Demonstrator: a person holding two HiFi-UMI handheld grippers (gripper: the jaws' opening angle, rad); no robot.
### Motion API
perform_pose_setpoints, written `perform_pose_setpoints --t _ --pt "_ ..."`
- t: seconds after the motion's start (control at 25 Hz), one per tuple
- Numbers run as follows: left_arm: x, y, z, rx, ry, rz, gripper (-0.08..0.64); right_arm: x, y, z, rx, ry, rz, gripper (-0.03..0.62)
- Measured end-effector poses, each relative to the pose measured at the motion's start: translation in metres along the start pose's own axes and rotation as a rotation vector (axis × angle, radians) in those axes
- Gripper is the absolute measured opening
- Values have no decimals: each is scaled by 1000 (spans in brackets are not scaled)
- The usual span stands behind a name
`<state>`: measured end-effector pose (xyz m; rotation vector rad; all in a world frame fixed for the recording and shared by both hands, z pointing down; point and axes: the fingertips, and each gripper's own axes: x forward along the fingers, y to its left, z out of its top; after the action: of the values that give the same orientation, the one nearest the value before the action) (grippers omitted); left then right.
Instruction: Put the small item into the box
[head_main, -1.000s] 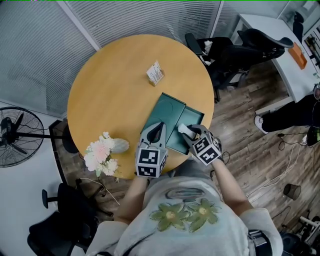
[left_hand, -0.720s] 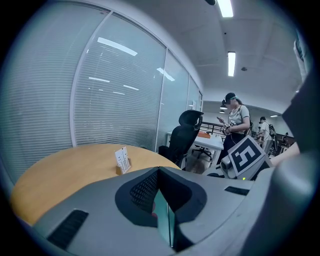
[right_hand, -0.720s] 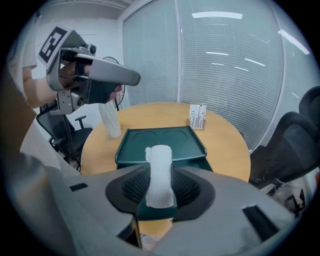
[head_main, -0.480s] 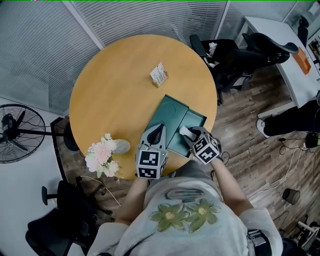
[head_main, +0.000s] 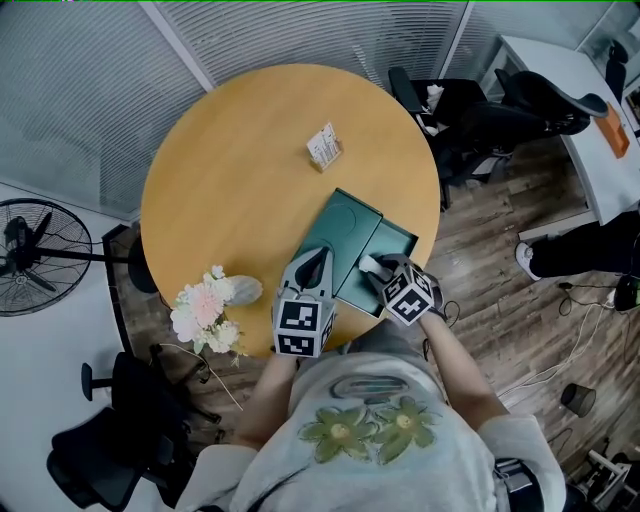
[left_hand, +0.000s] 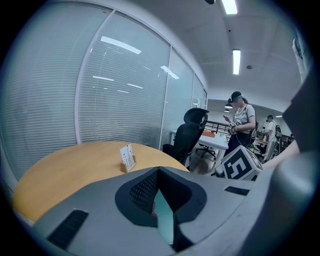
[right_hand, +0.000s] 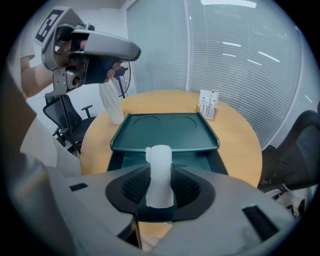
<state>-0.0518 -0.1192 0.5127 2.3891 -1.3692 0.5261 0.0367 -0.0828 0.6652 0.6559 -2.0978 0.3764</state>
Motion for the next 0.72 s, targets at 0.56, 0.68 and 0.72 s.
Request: perform_pose_setpoints --t 0.56,0.68,0.72 --pt "0 9 -7 -19 13 27 3 28 8 -15 -175 134 34 135" --pt "-1 9 -8 -22 14 32 3 33 10 -19 -216 167 35 135" --pt "-1 10 -8 -22 15 34 3 34 10 -20 -230 181 37 135"
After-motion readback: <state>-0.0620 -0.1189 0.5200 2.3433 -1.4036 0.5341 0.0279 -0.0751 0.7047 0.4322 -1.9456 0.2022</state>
